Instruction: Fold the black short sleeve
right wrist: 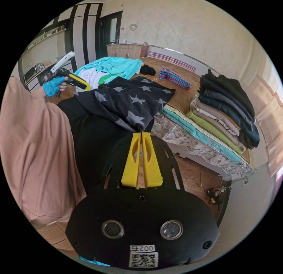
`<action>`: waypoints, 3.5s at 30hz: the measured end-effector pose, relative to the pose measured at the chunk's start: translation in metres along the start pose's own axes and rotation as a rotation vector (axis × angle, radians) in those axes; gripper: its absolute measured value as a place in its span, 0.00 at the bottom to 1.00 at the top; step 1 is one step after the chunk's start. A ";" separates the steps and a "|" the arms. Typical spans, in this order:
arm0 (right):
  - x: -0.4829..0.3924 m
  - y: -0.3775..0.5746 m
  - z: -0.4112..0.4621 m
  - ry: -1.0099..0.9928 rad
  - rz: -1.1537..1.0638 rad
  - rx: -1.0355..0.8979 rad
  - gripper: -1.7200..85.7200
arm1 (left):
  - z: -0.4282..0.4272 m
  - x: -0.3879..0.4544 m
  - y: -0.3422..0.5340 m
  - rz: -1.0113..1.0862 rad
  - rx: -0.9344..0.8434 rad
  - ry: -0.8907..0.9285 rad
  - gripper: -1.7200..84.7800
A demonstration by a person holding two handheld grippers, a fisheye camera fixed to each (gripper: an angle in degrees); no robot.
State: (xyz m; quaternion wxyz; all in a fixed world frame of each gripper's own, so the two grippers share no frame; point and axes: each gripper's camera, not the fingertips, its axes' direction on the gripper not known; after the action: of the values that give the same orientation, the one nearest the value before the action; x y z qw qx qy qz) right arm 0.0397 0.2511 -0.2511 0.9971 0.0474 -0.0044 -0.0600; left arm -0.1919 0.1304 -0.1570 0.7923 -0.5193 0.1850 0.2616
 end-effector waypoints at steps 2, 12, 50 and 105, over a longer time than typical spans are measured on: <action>0.005 0.001 0.004 -0.018 0.015 -0.016 0.01 | -0.014 0.003 0.006 0.044 0.021 0.069 0.08; 0.027 0.008 0.014 -0.119 0.120 -0.004 0.01 | -0.010 0.035 0.031 0.217 -0.099 0.080 0.02; 0.045 -0.054 -0.020 -0.162 0.117 0.129 0.01 | 0.007 0.173 -0.026 0.615 0.091 0.109 0.18; 0.063 -0.147 0.040 -0.184 -0.175 0.345 0.01 | 0.060 0.194 -0.165 0.356 -0.157 -0.352 0.07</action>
State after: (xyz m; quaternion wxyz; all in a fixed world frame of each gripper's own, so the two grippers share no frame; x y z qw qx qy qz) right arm 0.0842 0.0941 -0.2255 0.9607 0.2116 -0.1012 -0.1485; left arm 0.0633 0.1755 -0.1230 0.7108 -0.4851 0.1121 0.4969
